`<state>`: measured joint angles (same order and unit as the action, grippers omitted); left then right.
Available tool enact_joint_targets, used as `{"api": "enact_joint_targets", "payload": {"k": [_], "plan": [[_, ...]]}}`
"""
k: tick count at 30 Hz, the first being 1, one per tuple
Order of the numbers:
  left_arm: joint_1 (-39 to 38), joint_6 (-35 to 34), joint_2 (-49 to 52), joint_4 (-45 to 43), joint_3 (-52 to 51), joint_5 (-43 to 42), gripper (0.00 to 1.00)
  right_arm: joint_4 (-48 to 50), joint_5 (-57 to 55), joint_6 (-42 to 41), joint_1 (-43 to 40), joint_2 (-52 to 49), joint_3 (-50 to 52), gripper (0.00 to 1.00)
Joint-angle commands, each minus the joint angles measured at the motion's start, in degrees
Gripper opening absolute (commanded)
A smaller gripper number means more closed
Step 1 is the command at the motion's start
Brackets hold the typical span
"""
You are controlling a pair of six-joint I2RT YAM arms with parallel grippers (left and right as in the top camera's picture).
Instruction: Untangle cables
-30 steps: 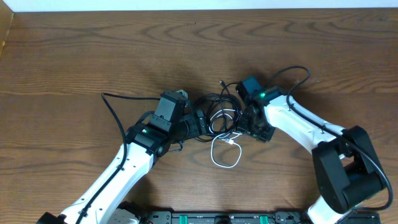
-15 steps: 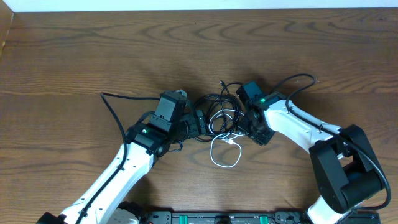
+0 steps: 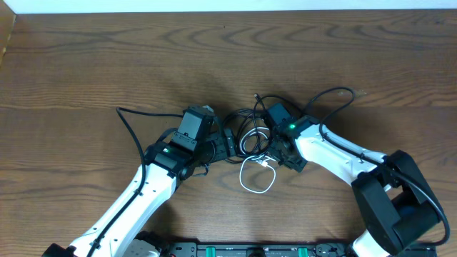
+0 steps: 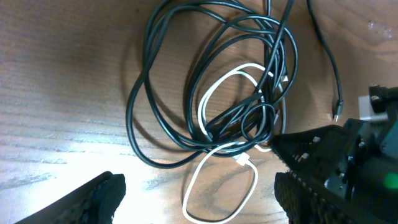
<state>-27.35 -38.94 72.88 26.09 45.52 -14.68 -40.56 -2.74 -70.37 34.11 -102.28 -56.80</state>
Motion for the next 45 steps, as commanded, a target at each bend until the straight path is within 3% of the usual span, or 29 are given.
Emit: {"api": "enact_joint_targets", "payload": {"k": [1,5,10,13,20,22,24,25,27,28,29,31,33,35,38,40,41,45], "plan": [[0.0,0.6,0.2,1.1,0.7,0.6,0.84,0.9,3.0,-1.7,0.0,-3.8,4.2,0.01],[0.0,0.6,0.2,1.6,0.7,0.6,0.84,1.8,2.8,0.9,-0.1,-3.8,3.8,0.01],[0.0,0.6,0.2,2.0,0.7,0.6,0.84,0.4,1.8,15.3,-2.9,-1.4,-1.6,0.01],[0.0,0.6,0.2,2.2,0.7,0.6,0.84,-6.7,-3.6,21.6,-5.9,4.0,-7.7,0.01],[0.0,0.6,0.2,2.1,0.7,0.9,0.83,-9.4,-1.3,41.0,-9.0,19.0,-18.5,0.01],[0.0,0.6,0.2,2.1,0.7,0.9,0.84,-9.6,-1.7,42.2,-9.0,22.1,-19.1,0.01],[0.0,0.6,0.2,2.1,0.7,0.9,0.84,-13.4,-1.7,35.0,-9.3,23.6,-19.1,0.01],[0.0,0.6,0.2,2.1,0.7,0.9,0.84,-16.5,-1.6,29.8,-9.3,23.6,-19.1,0.06],[0.0,0.6,0.2,2.1,0.7,0.9,0.83,-22.2,-1.6,18.9,-9.0,22.9,-17.8,0.33],[0.0,0.6,0.2,2.1,0.7,0.9,0.83,-22.7,-1.6,16.1,-8.7,22.6,-16.8,0.47],[0.0,0.6,0.2,2.1,0.7,0.9,0.84,-22.3,-1.5,12.8,-8.2,22.2,-15.3,0.66],[0.0,0.6,0.2,2.1,0.7,0.9,0.84,-20.0,-0.2,7.0,-7.1,21.6,-12.1,0.91],[0.0,0.6,0.2,2.2,0.7,0.9,0.83,-15.8,2.3,5.9,-6.2,21.0,-8.9,0.99],[0.0,0.6,0.2,2.2,0.7,0.9,0.83,-9.9,4.4,7.1,-4.9,20.4,-5.2,0.96],[0.0,0.6,0.2,2.2,0.7,0.9,0.83,-2.8,4.7,6.5,-3.3,19.8,-0.6,0.36],[0.0,0.6,0.2,2.2,0.7,0.9,0.83,-0.9,4.7,3.0,-2.5,19.4,1.6,0.09],[0.0,0.6,0.2,2.2,0.7,0.9,0.83,-0.8,4.7,-1.3,-2.1,19.1,2.8,0.01],[0.0,0.6,0.2,2.2,0.7,0.9,0.84,-0.6,4.7,-21.9,-1.3,18.4,7.9,0.02]]}}
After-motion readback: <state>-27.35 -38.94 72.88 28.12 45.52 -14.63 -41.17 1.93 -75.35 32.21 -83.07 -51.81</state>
